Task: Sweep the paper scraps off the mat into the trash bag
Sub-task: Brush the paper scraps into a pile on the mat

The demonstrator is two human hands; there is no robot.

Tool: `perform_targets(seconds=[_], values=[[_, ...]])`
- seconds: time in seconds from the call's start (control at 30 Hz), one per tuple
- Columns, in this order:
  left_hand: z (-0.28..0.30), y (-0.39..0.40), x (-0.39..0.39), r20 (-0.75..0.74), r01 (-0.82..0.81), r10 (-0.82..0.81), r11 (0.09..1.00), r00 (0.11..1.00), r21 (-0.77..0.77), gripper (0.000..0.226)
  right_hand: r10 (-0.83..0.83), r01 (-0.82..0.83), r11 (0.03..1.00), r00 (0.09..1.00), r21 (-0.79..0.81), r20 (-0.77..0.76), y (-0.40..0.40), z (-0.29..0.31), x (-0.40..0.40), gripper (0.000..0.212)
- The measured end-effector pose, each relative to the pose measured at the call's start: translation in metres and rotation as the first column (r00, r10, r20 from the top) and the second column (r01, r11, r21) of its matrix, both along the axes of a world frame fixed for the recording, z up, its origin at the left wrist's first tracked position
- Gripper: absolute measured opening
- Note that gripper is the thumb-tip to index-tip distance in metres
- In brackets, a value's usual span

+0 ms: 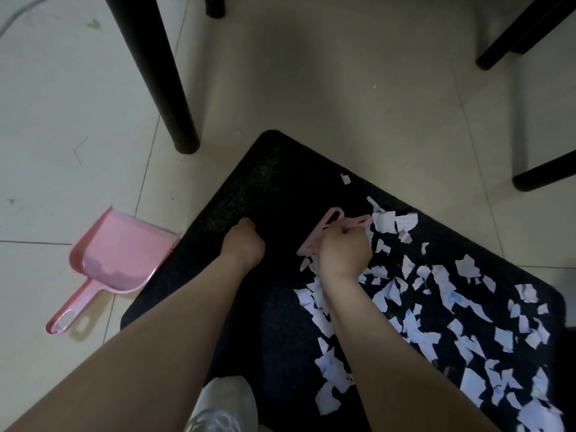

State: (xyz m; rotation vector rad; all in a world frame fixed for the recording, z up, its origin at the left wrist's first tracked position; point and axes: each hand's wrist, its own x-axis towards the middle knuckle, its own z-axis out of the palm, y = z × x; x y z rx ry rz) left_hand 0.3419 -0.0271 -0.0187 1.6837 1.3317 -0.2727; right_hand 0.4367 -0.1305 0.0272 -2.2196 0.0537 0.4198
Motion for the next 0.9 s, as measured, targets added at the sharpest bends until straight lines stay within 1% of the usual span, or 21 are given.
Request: perform_targets(seconds=[0.1,0.13,0.27,0.37,0.4,0.43,0.5,0.53,0.67,0.77,0.8,0.9], values=[[0.003,-0.005,0.008,0.052,-0.003,0.004,1.000,0.999,-0.029,0.047,-0.030,0.027,0.996,0.999,0.083,0.039,-0.007,0.017,0.014,0.035],[0.003,-0.006,0.011,0.069,-0.001,0.004,0.999,0.998,-0.032,0.048,-0.025,0.018,0.996,0.997,0.085,0.073,-0.005,0.020,0.022,0.035],[0.004,-0.007,0.025,0.100,0.042,-0.040,0.999,0.994,-0.028,0.053,0.087,-0.072,0.995,0.960,-0.066,0.267,0.002,0.025,0.067,0.044],[0.004,-0.007,0.036,0.127,0.073,-0.071,0.997,0.989,-0.016,0.054,0.315,-0.234,0.933,0.900,-0.275,0.301,0.003,0.021,0.100,0.043],[0.004,-0.006,0.040,0.133,0.083,-0.081,0.997,0.988,-0.010,0.055,0.387,-0.295,0.903,0.873,-0.312,0.296,0.003,0.019,0.110,0.042],[0.004,-0.006,0.043,0.137,0.091,-0.089,0.996,0.987,-0.007,0.056,0.445,-0.354,0.880,0.847,-0.316,0.290,0.002,0.016,0.119,0.039],[0.003,-0.005,0.051,0.144,0.113,-0.111,0.994,0.983,-0.008,0.057,0.530,-0.471,0.844,0.804,-0.256,0.270,0.002,0.010,0.136,0.028],[0.004,-0.004,0.056,0.143,0.127,-0.125,0.992,0.982,-0.006,0.056,0.560,-0.514,0.827,0.790,-0.228,0.251,0.004,0.006,0.146,0.028],[0.004,-0.003,0.066,0.104,0.199,-0.197,0.980,0.975,-0.008,0.053,0.657,-0.611,0.747,0.740,-0.262,0.146,0.010,-0.008,0.168,0.028],[0.003,-0.004,0.069,0.063,0.208,-0.209,0.978,0.976,0.034,0.050,0.706,-0.669,0.697,0.704,-0.260,0.081,0.009,-0.009,0.170,0.024],[0.003,-0.005,0.069,0.057,0.210,-0.213,0.977,0.975,0.045,0.049,0.735,-0.702,0.663,0.676,-0.261,0.053,0.005,-0.007,0.169,0.023],[0.002,-0.007,0.069,0.060,0.209,-0.213,0.976,0.975,0.067,0.048,0.840,-0.806,0.523,0.543,-0.277,0.002,-0.009,0.007,0.170,0.024]])
